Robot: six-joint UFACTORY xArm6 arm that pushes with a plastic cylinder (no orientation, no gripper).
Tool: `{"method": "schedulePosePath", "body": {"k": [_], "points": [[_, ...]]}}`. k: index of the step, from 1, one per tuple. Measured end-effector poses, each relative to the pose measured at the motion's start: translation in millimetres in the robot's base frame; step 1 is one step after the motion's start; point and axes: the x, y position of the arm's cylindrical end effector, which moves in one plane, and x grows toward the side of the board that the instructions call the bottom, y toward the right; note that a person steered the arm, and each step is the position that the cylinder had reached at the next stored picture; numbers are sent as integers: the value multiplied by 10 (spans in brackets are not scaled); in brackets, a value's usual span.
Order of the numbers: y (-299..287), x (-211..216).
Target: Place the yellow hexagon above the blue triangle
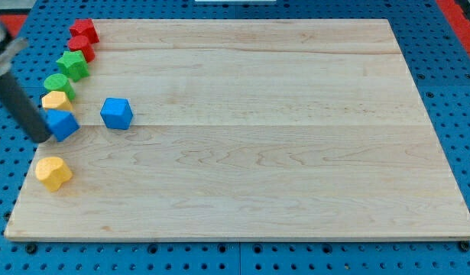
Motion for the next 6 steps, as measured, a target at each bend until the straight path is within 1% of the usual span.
{"method": "schedulePosePath", "body": {"k": [1, 2, 3, 4, 5, 6], "points": [[160, -423], [714, -504], [863, -406], [173, -223], [-321, -382], [-38, -774]]}}
